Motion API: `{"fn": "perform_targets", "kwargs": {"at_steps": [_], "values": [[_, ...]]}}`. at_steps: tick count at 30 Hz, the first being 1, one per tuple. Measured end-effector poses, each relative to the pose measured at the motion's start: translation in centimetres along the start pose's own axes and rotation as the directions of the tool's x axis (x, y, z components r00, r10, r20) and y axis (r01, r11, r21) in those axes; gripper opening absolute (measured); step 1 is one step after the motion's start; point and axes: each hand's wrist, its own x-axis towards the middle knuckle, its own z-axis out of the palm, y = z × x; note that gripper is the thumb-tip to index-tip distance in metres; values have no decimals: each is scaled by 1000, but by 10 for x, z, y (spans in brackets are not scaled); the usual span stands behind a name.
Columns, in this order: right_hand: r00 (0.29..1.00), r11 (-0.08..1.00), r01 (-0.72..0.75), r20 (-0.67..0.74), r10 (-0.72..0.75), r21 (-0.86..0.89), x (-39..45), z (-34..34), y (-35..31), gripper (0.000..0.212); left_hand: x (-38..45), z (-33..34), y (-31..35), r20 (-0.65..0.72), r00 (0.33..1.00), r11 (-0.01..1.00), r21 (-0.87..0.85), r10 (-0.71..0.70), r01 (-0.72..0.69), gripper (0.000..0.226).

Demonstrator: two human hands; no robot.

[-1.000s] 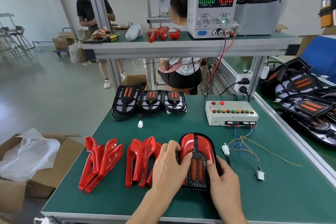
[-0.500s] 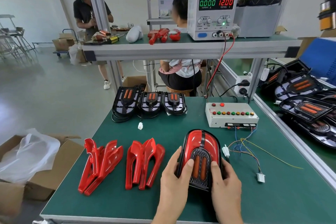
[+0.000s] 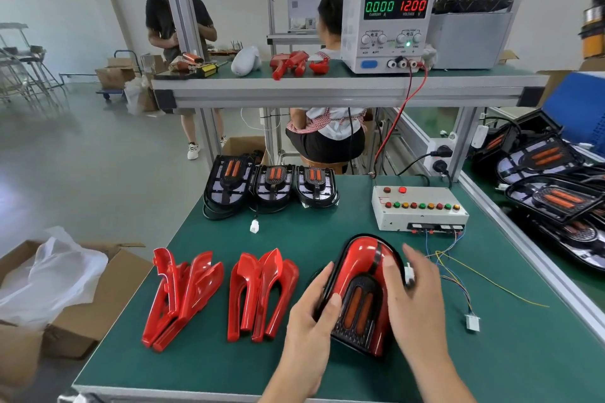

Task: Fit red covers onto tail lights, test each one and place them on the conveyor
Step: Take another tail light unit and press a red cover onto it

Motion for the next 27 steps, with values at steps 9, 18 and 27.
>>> {"fn": "perform_targets", "kwargs": {"at_steps": [9, 18, 27], "values": [[707, 990, -36, 697, 122, -137, 84, -13, -51, 13, 3, -5, 9, 83, 996, 999, 26, 21, -23, 43], [592, 975, -221, 791, 154, -24, 95, -16, -45, 27, 3, -10, 10, 106, 994, 999, 37, 9, -13, 46], [655, 974, -226, 741, 147, 6, 90, -12, -43, 9, 4, -9, 7, 89, 995, 999, -19, -37, 39, 42]]}}
